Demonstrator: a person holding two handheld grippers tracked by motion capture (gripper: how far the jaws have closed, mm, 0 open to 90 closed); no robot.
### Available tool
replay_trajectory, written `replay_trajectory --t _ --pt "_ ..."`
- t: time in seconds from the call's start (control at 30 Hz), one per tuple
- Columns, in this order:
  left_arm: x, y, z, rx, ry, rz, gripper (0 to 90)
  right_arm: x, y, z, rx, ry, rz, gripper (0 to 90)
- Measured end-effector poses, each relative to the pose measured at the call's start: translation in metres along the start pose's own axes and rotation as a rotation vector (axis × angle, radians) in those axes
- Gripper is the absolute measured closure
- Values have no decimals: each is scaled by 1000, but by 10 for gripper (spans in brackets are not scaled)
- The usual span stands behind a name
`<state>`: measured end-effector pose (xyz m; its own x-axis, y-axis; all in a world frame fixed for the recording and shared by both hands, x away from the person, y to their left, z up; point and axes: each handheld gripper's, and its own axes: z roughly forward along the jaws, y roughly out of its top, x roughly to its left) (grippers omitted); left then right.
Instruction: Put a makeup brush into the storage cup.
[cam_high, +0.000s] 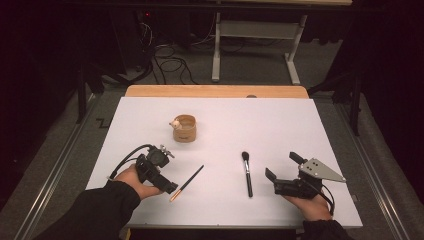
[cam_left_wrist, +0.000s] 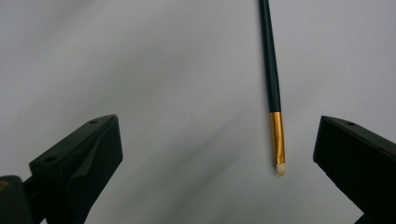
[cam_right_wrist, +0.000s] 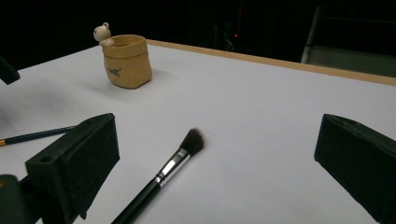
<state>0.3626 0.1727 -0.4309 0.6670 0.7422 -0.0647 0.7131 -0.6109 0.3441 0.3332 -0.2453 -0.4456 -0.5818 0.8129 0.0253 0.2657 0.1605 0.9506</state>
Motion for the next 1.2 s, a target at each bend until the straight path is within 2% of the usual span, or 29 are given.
replay_trajectory --t 0.13,0.27,0.67,1.2 --pt "-1 3 3 44 -19 3 19 0 0 0 -1 1 -5 5" --pt "-4 5 7 85 -22 26 26 0 -1 0 1 2 -3 5" --pt "-9 11 11 101 -23 44 100 0 -1 1 6 -1 -1 7" --pt "-22 20 23 136 -56 72 279 1 -2 1 3 -1 -1 8"
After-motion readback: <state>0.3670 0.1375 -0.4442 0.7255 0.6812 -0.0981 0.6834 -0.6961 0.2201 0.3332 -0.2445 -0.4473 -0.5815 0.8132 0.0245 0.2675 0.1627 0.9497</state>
